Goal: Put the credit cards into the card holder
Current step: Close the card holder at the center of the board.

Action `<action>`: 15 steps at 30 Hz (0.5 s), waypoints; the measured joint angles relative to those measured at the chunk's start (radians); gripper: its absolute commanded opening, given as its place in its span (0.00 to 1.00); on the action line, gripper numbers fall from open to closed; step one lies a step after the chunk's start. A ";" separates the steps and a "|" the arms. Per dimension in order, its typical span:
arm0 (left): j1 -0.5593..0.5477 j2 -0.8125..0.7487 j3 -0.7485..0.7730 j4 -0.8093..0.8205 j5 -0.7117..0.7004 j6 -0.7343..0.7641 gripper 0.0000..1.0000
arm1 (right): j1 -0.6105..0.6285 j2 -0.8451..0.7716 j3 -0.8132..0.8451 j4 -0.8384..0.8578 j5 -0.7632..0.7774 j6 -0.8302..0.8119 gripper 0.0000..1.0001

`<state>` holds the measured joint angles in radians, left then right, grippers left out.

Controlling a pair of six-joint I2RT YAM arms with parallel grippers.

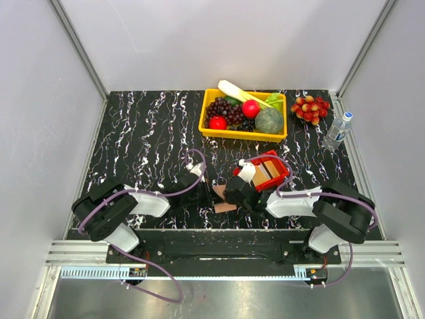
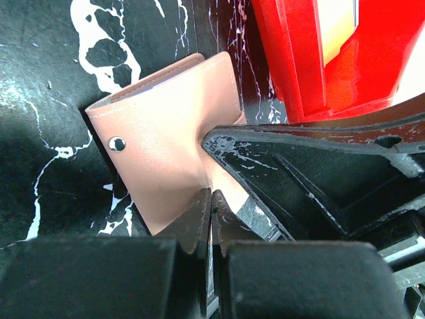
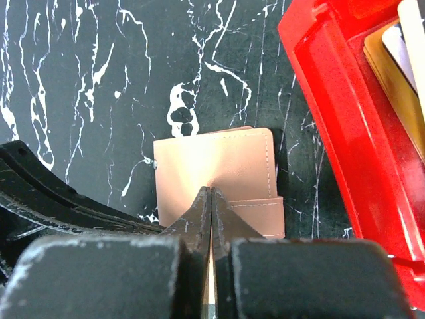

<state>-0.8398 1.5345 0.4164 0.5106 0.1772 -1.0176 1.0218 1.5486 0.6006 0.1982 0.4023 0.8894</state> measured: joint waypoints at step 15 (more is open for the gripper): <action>-0.002 0.006 0.000 0.011 -0.002 -0.012 0.00 | 0.034 -0.032 -0.075 0.104 0.049 0.072 0.34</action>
<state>-0.8421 1.5402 0.4164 0.5217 0.1753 -1.0298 1.0561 1.5162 0.5259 0.3019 0.4511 0.9611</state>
